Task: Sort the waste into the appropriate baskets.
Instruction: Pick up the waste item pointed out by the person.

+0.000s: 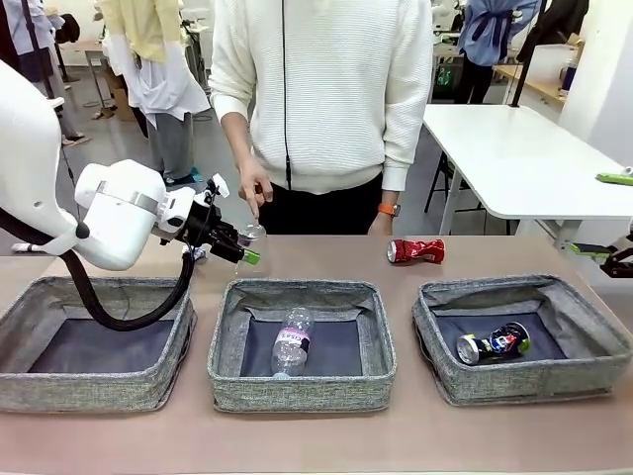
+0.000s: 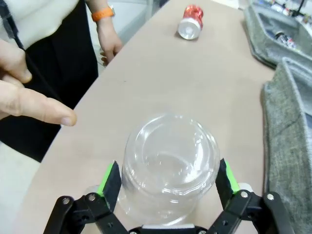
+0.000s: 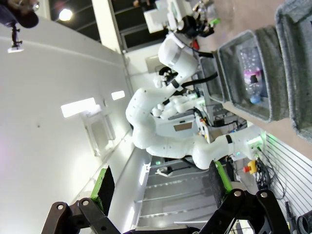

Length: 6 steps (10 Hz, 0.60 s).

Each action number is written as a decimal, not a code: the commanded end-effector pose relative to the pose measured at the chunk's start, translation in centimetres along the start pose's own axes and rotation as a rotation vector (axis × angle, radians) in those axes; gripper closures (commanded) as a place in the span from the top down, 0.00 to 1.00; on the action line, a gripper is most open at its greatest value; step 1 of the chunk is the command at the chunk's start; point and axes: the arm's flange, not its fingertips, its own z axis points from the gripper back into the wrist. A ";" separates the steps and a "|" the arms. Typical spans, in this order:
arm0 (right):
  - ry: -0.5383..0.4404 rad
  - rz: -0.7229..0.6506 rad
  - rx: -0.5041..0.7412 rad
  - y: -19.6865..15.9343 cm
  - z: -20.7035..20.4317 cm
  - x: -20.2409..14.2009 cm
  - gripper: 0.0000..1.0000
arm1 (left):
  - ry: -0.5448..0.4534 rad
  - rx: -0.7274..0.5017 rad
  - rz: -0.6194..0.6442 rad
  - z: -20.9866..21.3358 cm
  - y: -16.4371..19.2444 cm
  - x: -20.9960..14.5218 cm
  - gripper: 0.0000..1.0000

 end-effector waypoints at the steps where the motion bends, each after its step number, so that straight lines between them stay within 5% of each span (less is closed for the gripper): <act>1: 0.010 -0.022 0.003 0.6 0.2 -0.1 1.00 | -0.052 0.009 -0.003 -1.3 0.1 -0.4 1.00; 4: 0.010 -0.022 0.003 0.6 0.2 -0.1 1.00 | -0.046 -0.014 -0.002 -1.6 -0.2 -0.5 1.00; 5: 0.010 -0.022 0.003 0.6 0.2 -0.1 1.00 | -0.034 -0.003 -0.006 -1.6 -0.3 -0.5 0.80; 6: 0.010 -0.022 0.003 0.6 0.2 -0.1 1.00 | -0.033 -0.012 -0.016 -1.6 -0.4 -0.5 0.80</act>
